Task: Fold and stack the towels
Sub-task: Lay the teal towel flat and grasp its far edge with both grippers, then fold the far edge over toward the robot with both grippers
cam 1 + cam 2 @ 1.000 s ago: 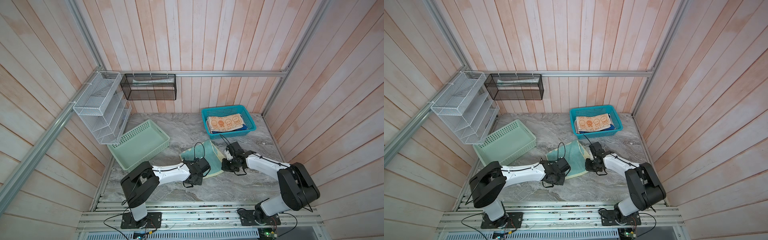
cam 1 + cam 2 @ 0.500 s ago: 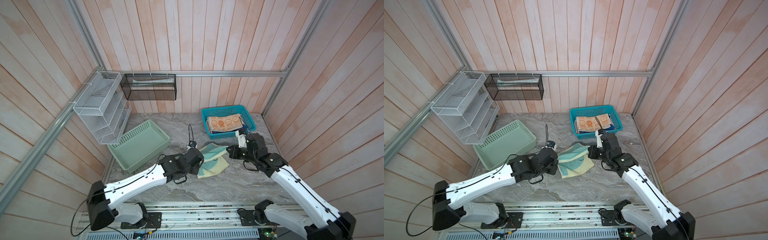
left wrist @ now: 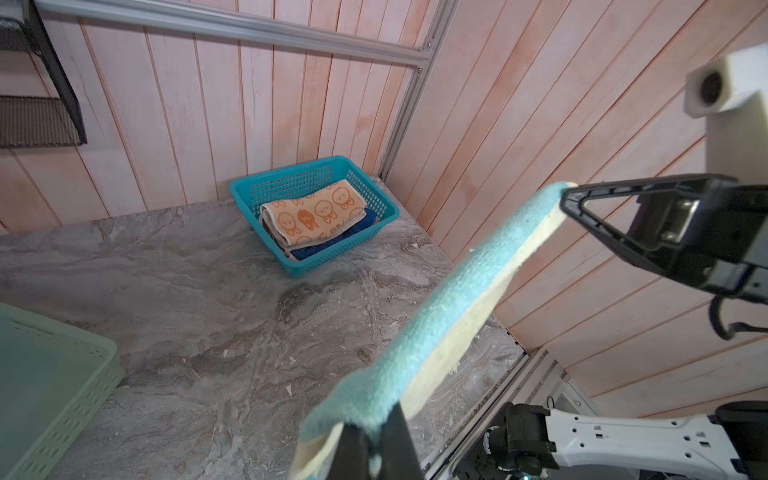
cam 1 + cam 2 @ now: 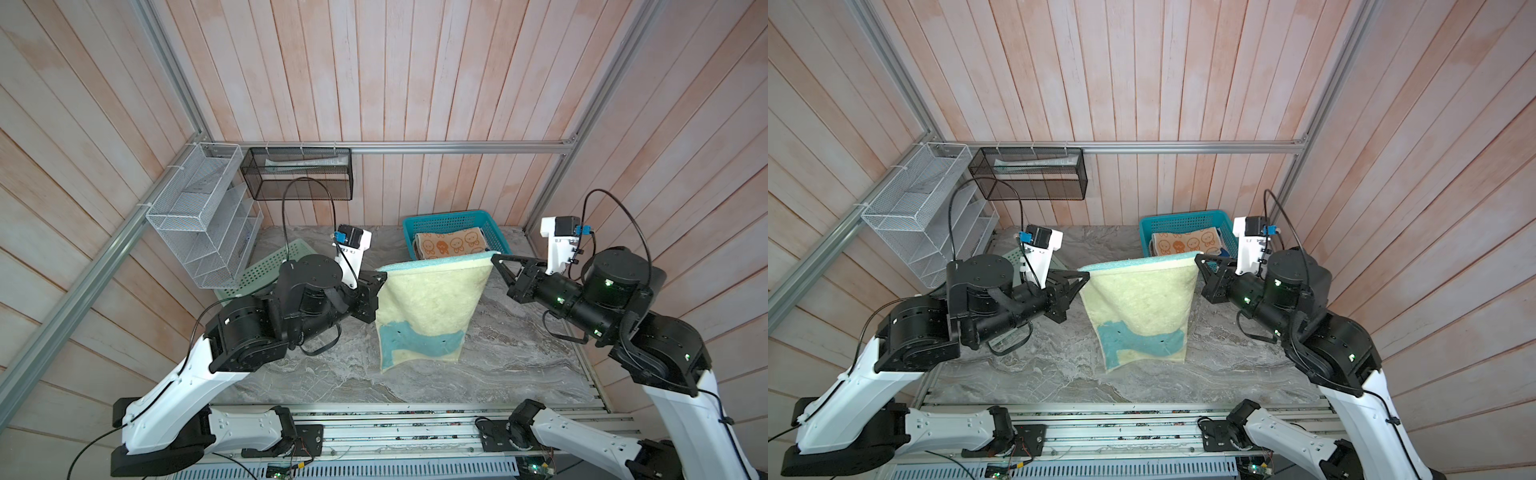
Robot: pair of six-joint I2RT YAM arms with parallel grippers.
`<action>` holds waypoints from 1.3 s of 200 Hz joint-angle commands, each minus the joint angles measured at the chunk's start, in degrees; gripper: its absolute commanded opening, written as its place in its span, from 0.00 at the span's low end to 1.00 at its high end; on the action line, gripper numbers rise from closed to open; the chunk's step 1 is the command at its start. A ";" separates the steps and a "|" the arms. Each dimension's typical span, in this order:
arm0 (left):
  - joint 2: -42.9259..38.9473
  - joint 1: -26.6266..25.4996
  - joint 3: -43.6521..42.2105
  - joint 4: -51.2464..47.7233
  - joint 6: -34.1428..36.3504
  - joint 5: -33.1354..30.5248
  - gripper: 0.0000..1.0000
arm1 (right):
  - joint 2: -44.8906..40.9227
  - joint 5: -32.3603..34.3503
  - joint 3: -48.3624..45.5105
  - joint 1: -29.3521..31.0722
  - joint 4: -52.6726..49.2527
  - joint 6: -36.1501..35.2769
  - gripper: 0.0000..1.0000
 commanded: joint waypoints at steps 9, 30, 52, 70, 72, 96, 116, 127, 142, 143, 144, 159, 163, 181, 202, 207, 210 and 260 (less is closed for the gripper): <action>6.57 9.10 7.28 -9.84 3.83 3.46 0.00 | 7.27 7.13 3.46 -0.01 -3.95 -3.64 0.00; 9.02 21.00 6.12 -7.32 6.44 13.71 0.00 | 13.80 5.74 4.45 -3.29 -2.33 -7.63 0.00; 12.41 31.18 2.70 -2.81 8.65 23.43 0.00 | 20.37 -5.78 1.13 -11.40 3.55 -9.46 0.00; 15.69 37.02 -1.49 1.86 9.80 29.49 0.00 | 25.11 -12.32 -3.37 -14.88 9.91 -9.76 0.00; 16.23 37.43 -2.02 2.45 9.87 30.07 0.00 | 25.62 -12.89 -3.79 -15.12 10.76 -9.84 0.00; 21.41 42.45 -7.12 9.26 11.11 33.82 0.00 | 33.02 -16.70 -5.74 -16.36 15.50 -10.95 0.00; 25.39 44.30 -9.49 13.28 12.24 34.10 0.00 | 37.95 -19.20 -5.33 -16.29 16.35 -11.78 0.00; 26.57 44.70 -10.84 14.46 12.32 34.00 0.00 | 39.27 -20.21 -5.71 -16.21 16.53 -12.00 0.00; 26.51 44.69 -14.63 16.39 11.73 34.34 0.00 | 39.27 -20.04 -8.23 -15.42 17.39 -12.00 0.00; 26.51 44.68 -15.05 16.63 11.66 34.41 0.00 | 39.18 -19.99 -8.48 -15.32 17.47 -11.99 0.00; 26.37 44.68 -15.43 16.94 11.54 34.49 0.00 | 39.14 -19.96 -8.74 -15.23 17.55 -11.98 0.00; 24.58 44.69 -22.39 20.57 9.69 35.73 0.00 | 37.43 -19.22 -13.53 -14.06 19.36 -11.44 0.00; 24.00 44.75 -24.31 21.52 9.05 36.11 0.00 | 36.91 -19.08 -15.12 -13.73 19.95 -11.21 0.00; 21.28 44.62 -33.93 25.58 6.37 38.16 0.00 | 34.69 -19.12 -22.52 -12.44 22.43 -9.35 0.00; 18.44 44.12 -44.97 29.90 3.29 39.43 0.00 | 32.98 -19.86 -30.32 -10.76 25.17 -7.05 0.00; 18.08 43.92 -47.29 30.79 2.52 39.79 0.00 | 32.80 -20.24 -31.82 -10.36 25.76 -6.60 0.00; 17.75 43.83 -48.71 31.32 2.01 40.03 0.00 | 32.79 -20.47 -32.51 -10.02 26.11 -6.35 0.00; 16.83 38.67 -65.09 40.50 -5.21 41.45 0.00 | 37.03 -27.04 -43.93 -7.77 30.04 -3.67 0.00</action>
